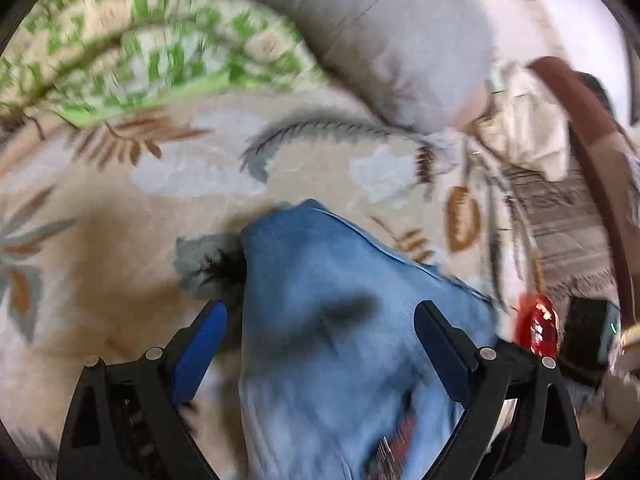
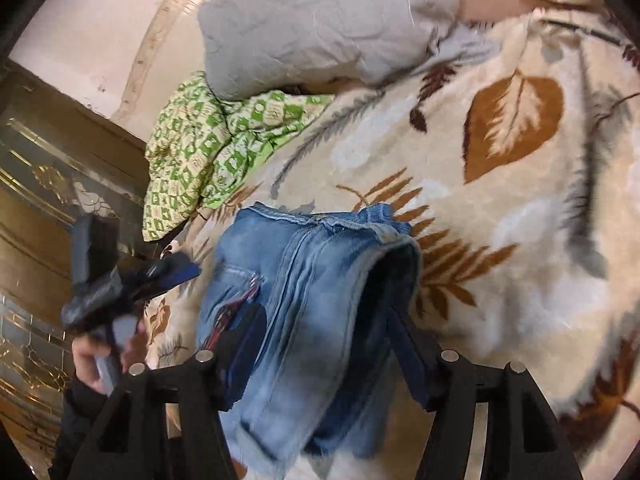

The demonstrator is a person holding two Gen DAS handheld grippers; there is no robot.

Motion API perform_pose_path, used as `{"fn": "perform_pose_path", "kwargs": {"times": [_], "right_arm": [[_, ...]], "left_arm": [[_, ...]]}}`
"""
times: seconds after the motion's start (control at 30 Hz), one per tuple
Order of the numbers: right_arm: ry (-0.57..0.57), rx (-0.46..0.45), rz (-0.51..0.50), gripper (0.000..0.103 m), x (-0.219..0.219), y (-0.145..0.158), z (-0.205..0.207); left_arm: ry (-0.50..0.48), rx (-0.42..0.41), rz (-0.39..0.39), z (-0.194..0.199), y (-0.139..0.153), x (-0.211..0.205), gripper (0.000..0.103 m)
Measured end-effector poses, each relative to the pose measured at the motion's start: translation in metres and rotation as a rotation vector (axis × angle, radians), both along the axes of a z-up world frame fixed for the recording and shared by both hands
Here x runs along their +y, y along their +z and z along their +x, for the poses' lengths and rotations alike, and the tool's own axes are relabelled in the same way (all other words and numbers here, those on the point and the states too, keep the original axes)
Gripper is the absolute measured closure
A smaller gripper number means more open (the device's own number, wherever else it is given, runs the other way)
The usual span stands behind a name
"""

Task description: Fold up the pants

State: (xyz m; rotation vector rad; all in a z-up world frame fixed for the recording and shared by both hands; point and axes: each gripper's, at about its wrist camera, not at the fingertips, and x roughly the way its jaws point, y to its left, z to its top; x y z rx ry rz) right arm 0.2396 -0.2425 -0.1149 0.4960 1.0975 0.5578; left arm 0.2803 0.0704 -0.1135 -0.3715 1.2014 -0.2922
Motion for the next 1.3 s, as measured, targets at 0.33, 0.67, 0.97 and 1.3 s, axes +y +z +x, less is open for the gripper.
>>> {"fn": "perform_pose_path", "kwargs": {"times": [0.33, 0.67, 0.97, 1.3], "right_arm": [[0.059, -0.056, -0.186, 0.086, 0.031, -0.017, 0.026], [0.014, -0.049, -0.202, 0.055, 0.032, -0.025, 0.02], [-0.04, -0.161, -0.319, 0.019, 0.02, 0.039, -0.015], [-0.245, -0.459, -0.574, 0.001, 0.01, 0.159, -0.121]], "left_arm": [[-0.004, 0.074, -0.041, 0.024, -0.04, 0.006, 0.062], [0.092, 0.02, 0.143, 0.014, -0.024, -0.001, 0.017], [0.19, -0.234, 0.237, -0.042, 0.083, 0.006, 0.006], [0.2, -0.635, 0.4, -0.192, 0.171, -0.024, 0.0]]}}
